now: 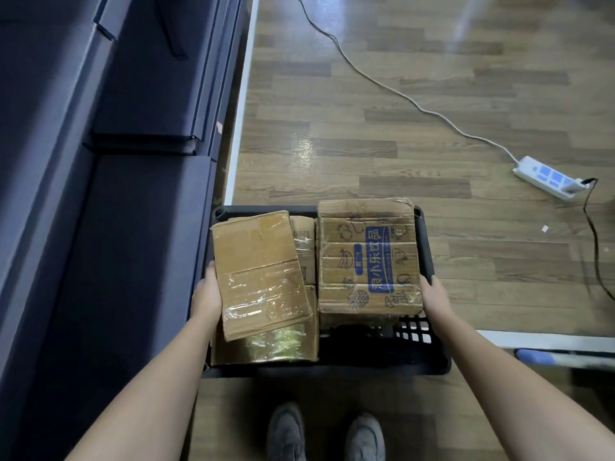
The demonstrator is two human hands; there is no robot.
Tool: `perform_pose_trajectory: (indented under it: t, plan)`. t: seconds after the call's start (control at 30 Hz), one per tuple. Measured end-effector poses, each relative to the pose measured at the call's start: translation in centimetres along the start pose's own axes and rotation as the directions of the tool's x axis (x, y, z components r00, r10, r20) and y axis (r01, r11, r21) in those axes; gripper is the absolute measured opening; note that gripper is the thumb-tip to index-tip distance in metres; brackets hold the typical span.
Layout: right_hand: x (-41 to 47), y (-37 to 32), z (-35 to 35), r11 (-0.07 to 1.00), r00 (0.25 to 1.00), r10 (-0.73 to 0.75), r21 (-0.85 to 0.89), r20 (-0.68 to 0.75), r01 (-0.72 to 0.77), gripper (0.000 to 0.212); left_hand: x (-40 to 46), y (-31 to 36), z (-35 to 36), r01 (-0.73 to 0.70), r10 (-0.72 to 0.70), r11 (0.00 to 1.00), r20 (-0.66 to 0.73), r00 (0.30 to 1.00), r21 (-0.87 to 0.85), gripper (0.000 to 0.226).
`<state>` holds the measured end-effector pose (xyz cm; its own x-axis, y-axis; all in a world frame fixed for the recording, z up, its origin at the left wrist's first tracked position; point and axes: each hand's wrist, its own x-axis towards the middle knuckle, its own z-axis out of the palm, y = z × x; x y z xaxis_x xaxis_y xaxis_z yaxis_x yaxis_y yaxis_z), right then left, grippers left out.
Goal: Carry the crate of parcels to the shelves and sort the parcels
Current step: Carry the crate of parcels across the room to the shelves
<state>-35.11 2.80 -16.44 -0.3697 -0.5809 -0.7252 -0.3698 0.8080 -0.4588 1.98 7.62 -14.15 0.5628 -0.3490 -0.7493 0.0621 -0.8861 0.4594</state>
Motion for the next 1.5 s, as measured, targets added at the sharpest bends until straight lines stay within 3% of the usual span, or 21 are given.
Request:
perform_pose_trajectory:
  t: [0.1, 0.2, 0.27, 0.4, 0.47, 0.6, 0.77, 0.9, 0.97, 1.17, 1.43, 1.5]
  plan:
    - [0.3, -0.3, 0.4, 0.999, 0.999, 0.031, 0.036, -0.034, -0.03, 0.091, 4.9, -2.9, 0.7, -0.031, 0.032, 0.998, -0.019, 0.999, 0.052, 0.094]
    - [1.0, -0.4, 0.3, 0.997, 0.997, 0.062, 0.059, -0.053, -0.059, 0.085, 10.1, -5.4, 0.7, -0.043, 0.046, 0.996, -0.037, 0.998, 0.076, 0.102]
    - [1.3, -0.8, 0.1, 0.988, 0.994, 0.098, 0.123, -0.057, -0.09, 0.084, 8.9, -4.3, 0.6, -0.025, 0.026, 0.999, -0.043, 0.999, 0.026, 0.098]
    - [1.6, -1.2, -0.2, 0.993, 0.997, 0.073, 0.093, -0.034, -0.069, 0.073, 4.5, -1.1, 0.0, 0.025, -0.026, 0.994, -0.012, 1.0, -0.107, 0.069]
    - [1.3, -1.5, -0.3, 0.992, 0.996, 0.086, 0.09, -0.03, -0.083, 0.072, 3.7, -0.5, 0.0, 0.05, -0.05, 0.989, 0.004, 0.999, -0.137, 0.074]
    - [3.5, -0.8, -0.4, 0.971, 0.989, 0.149, 0.186, 0.017, -0.149, 0.097, 4.7, -0.7, 0.3, 0.054, -0.052, 0.982, 0.02, 0.998, -0.181, 0.081]
    - [8.3, 1.4, -1.6, 0.947, 0.978, 0.207, 0.251, -0.011, -0.198, 0.085, 2.0, 1.3, 0.3, 0.067, -0.069, 0.969, 0.001, 0.998, -0.238, 0.086]
    - [10.4, 1.4, -4.0, 0.928, 0.973, 0.23, 0.308, -0.032, -0.209, 0.081, -2.7, 5.1, -0.2, 0.041, -0.044, 0.971, -0.007, 0.999, -0.237, 0.071]
    - [8.6, -0.4, -5.8, 0.912, 0.971, 0.233, 0.361, -0.059, -0.197, 0.084, -4.6, 6.7, -0.8, 0.015, -0.026, 0.97, -0.045, 0.999, -0.241, 0.057]
    - [-2.7, -9.7, -13.2, 0.927, 0.976, 0.16, 0.363, -0.146, -0.097, 0.086, -11.9, 14.4, -3.8, -0.057, 0.041, 0.978, -0.086, 0.995, -0.199, 0.06]
    - [-17.4, -23.4, -24.8, 0.901, 0.978, -0.004, 0.423, -0.209, 0.095, 0.071, -26.3, 27.8, -12.8, -0.156, 0.159, 0.962, -0.006, 0.987, -0.222, 0.099]
    - [-21.6, -26.8, -27.8, 0.881, 0.972, -0.047, 0.449, -0.23, 0.148, 0.064, -29.9, 30.8, -15.2, -0.219, 0.226, 0.952, 0.007, 0.974, -0.213, 0.093]
